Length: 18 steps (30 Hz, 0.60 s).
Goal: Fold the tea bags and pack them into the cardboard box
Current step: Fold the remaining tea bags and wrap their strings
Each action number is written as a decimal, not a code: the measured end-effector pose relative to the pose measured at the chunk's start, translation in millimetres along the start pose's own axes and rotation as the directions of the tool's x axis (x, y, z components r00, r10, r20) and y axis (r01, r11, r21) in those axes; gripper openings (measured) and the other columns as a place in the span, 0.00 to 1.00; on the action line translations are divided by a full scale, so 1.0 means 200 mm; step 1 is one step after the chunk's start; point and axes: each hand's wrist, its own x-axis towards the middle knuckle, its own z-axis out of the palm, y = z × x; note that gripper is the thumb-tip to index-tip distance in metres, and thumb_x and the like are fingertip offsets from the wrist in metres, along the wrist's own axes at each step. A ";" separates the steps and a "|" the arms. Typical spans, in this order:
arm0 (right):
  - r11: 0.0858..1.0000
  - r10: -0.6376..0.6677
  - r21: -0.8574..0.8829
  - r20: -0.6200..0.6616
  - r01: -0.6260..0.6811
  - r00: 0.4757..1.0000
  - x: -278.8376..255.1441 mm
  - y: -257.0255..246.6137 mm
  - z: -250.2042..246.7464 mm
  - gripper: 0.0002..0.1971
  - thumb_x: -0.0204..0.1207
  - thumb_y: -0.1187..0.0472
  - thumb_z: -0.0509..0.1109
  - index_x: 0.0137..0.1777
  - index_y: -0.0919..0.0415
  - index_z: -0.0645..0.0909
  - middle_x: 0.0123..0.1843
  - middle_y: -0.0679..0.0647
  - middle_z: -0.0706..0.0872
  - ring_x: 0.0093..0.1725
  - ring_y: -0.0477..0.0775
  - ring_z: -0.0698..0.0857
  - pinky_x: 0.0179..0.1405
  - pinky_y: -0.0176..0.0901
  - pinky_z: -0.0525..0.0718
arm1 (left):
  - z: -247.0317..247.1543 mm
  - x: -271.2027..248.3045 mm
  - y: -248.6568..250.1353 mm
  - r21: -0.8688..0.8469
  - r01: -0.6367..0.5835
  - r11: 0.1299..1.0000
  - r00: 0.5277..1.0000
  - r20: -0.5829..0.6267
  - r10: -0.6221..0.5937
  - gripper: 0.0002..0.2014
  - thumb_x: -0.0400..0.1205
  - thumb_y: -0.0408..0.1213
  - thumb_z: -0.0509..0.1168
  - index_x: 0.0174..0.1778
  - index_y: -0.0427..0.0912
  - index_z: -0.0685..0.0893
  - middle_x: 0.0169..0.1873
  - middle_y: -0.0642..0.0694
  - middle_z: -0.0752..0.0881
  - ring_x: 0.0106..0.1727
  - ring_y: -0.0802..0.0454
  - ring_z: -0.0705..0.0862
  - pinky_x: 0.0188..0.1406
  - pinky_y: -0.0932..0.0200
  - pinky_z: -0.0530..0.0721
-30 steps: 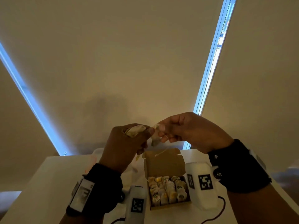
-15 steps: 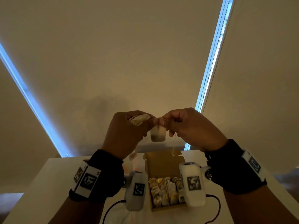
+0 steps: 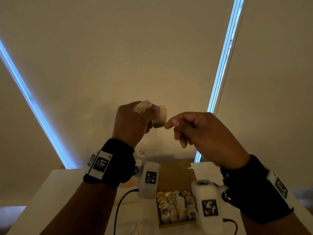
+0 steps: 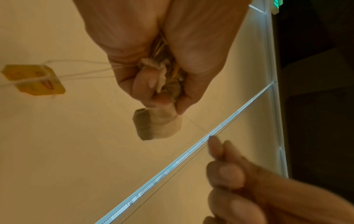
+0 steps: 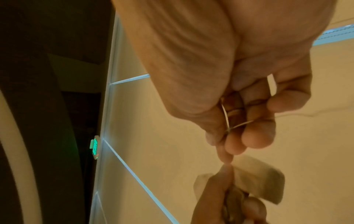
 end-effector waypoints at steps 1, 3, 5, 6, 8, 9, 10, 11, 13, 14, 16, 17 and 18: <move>0.999 -0.007 0.034 0.021 0.006 1.000 -0.02 0.00 0.02 0.13 0.88 0.61 0.64 0.51 0.53 0.91 0.33 0.50 0.89 0.28 0.48 0.84 0.32 0.29 0.79 | 0.00 0.01 0.01 -0.011 0.004 1.000 1.000 -0.001 -0.004 0.09 0.80 0.39 0.72 0.40 0.36 0.90 0.28 0.33 0.82 0.28 0.46 0.77 0.27 0.55 0.74; 0.996 -0.007 0.092 0.054 0.002 0.998 -0.06 0.01 0.04 0.13 0.88 0.61 0.64 0.51 0.54 0.92 0.33 0.51 0.89 0.27 0.48 0.82 0.32 0.30 0.79 | 0.01 0.02 0.04 -0.055 0.015 0.998 1.000 -0.020 -0.016 0.08 0.80 0.37 0.72 0.41 0.34 0.89 0.27 0.35 0.81 0.28 0.45 0.77 0.25 0.57 0.73; 0.991 0.001 0.133 0.079 -0.012 0.997 -0.10 0.05 0.07 0.13 0.88 0.60 0.64 0.52 0.53 0.92 0.33 0.53 0.89 0.27 0.48 0.81 0.31 0.31 0.78 | 0.00 0.04 0.06 -0.091 0.025 0.996 0.999 -0.041 -0.029 0.08 0.81 0.34 0.72 0.44 0.30 0.88 0.26 0.37 0.79 0.27 0.46 0.76 0.23 0.59 0.72; 0.988 0.009 0.152 0.092 -0.023 0.996 -0.12 0.07 0.07 0.13 0.87 0.60 0.64 0.53 0.53 0.92 0.34 0.53 0.89 0.27 0.49 0.81 0.32 0.32 0.78 | 0.00 0.04 0.08 -0.104 0.028 0.994 0.999 -0.044 -0.032 0.09 0.81 0.34 0.72 0.45 0.29 0.87 0.26 0.37 0.78 0.26 0.46 0.75 0.22 0.59 0.71; 0.978 0.028 0.203 0.114 -0.051 0.993 -0.14 0.10 0.09 0.12 0.87 0.59 0.64 0.53 0.54 0.92 0.33 0.54 0.89 0.28 0.52 0.81 0.32 0.33 0.79 | -0.01 0.06 0.10 -0.135 0.033 0.990 0.999 -0.027 -0.037 0.08 0.82 0.33 0.71 0.47 0.29 0.87 0.28 0.34 0.77 0.27 0.45 0.74 0.22 0.59 0.68; 0.972 0.032 0.229 0.122 -0.059 0.992 -0.14 0.12 0.10 0.13 0.87 0.59 0.64 0.53 0.55 0.92 0.33 0.54 0.89 0.28 0.53 0.80 0.32 0.33 0.79 | -0.02 0.06 0.12 -0.154 0.037 0.987 0.999 -0.009 -0.039 0.08 0.83 0.33 0.70 0.48 0.29 0.86 0.30 0.33 0.77 0.27 0.45 0.74 0.22 0.58 0.67; 0.965 0.031 0.253 0.128 -0.063 0.991 -0.15 0.13 0.11 0.13 0.87 0.60 0.64 0.53 0.56 0.92 0.33 0.55 0.89 0.28 0.53 0.81 0.32 0.34 0.79 | -0.02 0.06 0.13 -0.170 0.041 0.985 0.999 0.012 -0.040 0.08 0.84 0.33 0.69 0.50 0.30 0.86 0.31 0.31 0.77 0.27 0.45 0.74 0.23 0.58 0.67; 0.959 0.030 0.276 0.130 -0.065 0.991 -0.15 0.14 0.11 0.13 0.87 0.60 0.64 0.54 0.57 0.92 0.33 0.55 0.89 0.28 0.53 0.81 0.31 0.34 0.79 | -0.02 0.06 0.14 -0.182 0.043 0.982 0.999 0.034 -0.038 0.08 0.85 0.34 0.69 0.51 0.30 0.86 0.32 0.29 0.78 0.28 0.45 0.75 0.23 0.58 0.67; 0.944 0.025 0.324 0.124 -0.065 0.992 -0.14 0.15 0.11 0.13 0.87 0.60 0.64 0.54 0.60 0.91 0.33 0.55 0.88 0.28 0.52 0.81 0.31 0.34 0.79 | -0.02 0.06 0.16 -0.194 0.037 0.980 0.997 0.075 -0.023 0.08 0.86 0.35 0.67 0.54 0.32 0.86 0.34 0.27 0.79 0.28 0.44 0.75 0.23 0.59 0.67; 0.936 0.025 0.346 0.117 -0.064 0.993 -0.14 0.16 0.11 0.14 0.86 0.58 0.64 0.54 0.60 0.91 0.33 0.55 0.88 0.28 0.51 0.81 0.31 0.34 0.79 | -0.02 0.05 0.17 -0.198 0.030 0.980 0.996 0.093 -0.012 0.08 0.86 0.35 0.67 0.54 0.33 0.86 0.34 0.29 0.79 0.28 0.44 0.75 0.22 0.59 0.68; 0.924 0.027 0.377 0.109 -0.067 0.994 -0.13 0.16 0.10 0.14 0.84 0.54 0.65 0.53 0.58 0.92 0.33 0.56 0.87 0.29 0.51 0.80 0.31 0.36 0.79 | -0.02 0.04 0.20 -0.216 0.022 0.976 0.993 0.117 0.004 0.06 0.87 0.34 0.66 0.51 0.36 0.86 0.30 0.33 0.77 0.27 0.45 0.74 0.21 0.60 0.68; 0.916 0.032 0.394 0.113 -0.074 0.993 -0.12 0.17 0.09 0.14 0.83 0.54 0.65 0.53 0.57 0.92 0.33 0.56 0.87 0.29 0.51 0.80 0.32 0.36 0.78 | -0.02 0.04 0.21 -0.228 0.020 0.973 0.992 0.124 0.009 0.06 0.87 0.34 0.65 0.48 0.38 0.86 0.28 0.36 0.77 0.26 0.45 0.74 0.21 0.60 0.67; 0.904 0.040 0.419 0.123 -0.088 0.992 -0.11 0.17 0.09 0.14 0.83 0.54 0.65 0.53 0.56 0.92 0.33 0.57 0.86 0.30 0.51 0.80 0.32 0.36 0.77 | -0.02 0.04 0.22 -0.240 0.021 0.971 0.991 0.130 0.011 0.06 0.87 0.34 0.65 0.47 0.40 0.86 0.27 0.38 0.77 0.27 0.44 0.74 0.21 0.60 0.67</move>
